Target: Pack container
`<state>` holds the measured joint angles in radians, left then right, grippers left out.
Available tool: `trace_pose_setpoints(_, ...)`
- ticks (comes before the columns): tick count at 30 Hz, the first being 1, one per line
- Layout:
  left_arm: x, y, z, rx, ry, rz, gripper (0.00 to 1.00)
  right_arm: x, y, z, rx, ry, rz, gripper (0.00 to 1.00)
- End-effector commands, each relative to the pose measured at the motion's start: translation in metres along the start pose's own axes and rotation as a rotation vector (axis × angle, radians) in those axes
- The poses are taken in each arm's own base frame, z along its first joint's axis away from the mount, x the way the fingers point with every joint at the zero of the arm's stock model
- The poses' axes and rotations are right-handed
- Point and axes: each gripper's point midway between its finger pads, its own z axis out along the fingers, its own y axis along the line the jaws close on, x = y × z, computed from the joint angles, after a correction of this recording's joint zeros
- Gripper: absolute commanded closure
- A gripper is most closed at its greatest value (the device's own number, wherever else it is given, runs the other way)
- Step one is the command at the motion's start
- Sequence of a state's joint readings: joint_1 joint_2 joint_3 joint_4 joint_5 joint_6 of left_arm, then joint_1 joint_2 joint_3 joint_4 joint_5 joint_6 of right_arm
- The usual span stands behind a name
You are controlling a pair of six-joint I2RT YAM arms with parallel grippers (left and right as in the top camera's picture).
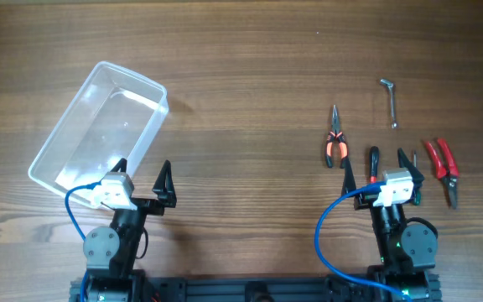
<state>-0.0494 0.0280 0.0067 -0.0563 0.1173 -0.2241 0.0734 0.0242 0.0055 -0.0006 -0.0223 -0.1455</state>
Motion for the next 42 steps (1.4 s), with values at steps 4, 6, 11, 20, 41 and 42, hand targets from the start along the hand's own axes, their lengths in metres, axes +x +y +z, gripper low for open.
trace_pose_setpoints(4,-0.018,0.002,-0.001,-0.048,0.013,-0.079,0.0,0.0,0.007,0.001,-0.039,0.005,0.404,0.0)
trace_pose_setpoints(6,-0.038,0.002,-0.003,-0.085,0.021,-0.081,0.0,-0.001,0.011,0.001,-0.063,0.02,0.436,0.0)
trace_pose_setpoints(11,-0.093,-0.007,0.006,-0.155,0.114,-0.088,0.0,-0.035,0.012,0.006,-0.093,0.042,0.424,0.0)
trace_pose_setpoints(20,-0.095,0.036,0.012,-0.577,0.65,-0.283,0.0,-0.069,0.028,0.051,-0.217,0.467,0.354,0.0)
trace_pose_setpoints(41,-0.07,0.164,-0.048,-1.198,0.641,-0.948,0.0,-0.025,0.034,0.088,-0.215,1.005,0.38,0.0)
trace_pose_setpoints(42,-0.065,0.171,-0.048,-1.224,0.657,-0.95,0.0,-0.024,0.034,0.088,-0.215,1.009,0.38,0.0)
